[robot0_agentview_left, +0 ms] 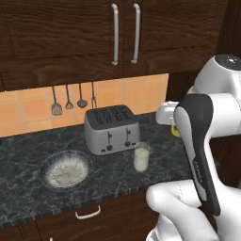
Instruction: Grab a lemon wedge from the fridge and one ice cube from the ice bowl, and put them in the glass of lemonade.
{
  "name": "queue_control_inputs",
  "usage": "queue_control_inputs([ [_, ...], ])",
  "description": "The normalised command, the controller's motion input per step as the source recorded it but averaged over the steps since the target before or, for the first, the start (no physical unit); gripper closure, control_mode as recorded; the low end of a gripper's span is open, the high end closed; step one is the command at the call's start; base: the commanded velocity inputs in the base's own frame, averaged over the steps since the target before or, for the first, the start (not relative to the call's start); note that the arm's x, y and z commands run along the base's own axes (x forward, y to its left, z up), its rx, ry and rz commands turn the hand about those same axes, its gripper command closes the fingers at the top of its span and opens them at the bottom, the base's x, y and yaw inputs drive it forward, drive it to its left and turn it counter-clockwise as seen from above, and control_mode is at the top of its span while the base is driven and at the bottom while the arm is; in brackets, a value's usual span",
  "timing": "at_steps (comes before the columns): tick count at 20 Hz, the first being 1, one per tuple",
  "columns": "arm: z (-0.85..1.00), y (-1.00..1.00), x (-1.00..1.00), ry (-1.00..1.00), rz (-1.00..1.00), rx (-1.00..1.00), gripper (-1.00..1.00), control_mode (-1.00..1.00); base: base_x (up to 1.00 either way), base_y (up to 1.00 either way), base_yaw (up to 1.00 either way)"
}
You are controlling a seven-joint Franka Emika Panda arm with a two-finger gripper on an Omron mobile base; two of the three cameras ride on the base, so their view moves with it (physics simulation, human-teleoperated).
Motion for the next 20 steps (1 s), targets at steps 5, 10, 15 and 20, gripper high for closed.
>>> queue_control_inputs([
  [5, -0.63, 0.19, 0.28, 0.00, 0.00, 0.06, 1.00, -1.00, 0.00, 0.00, 0.00],
  [10, -0.57, 0.01, 0.69, 0.02, 0.00, 0.00, 1.00, -1.00, 0.00, 0.00, 0.00],
  [15, -0.23, 0.01, 0.27, 0.02, 0.00, -0.02, 1.00, -1.00, 0.00, 0.00, 0.00],
  [20, -0.13, 0.00, 0.11, 0.00, 0.00, 0.00, 1.00, -1.00, 0.00, 0.00, 0.00],
])
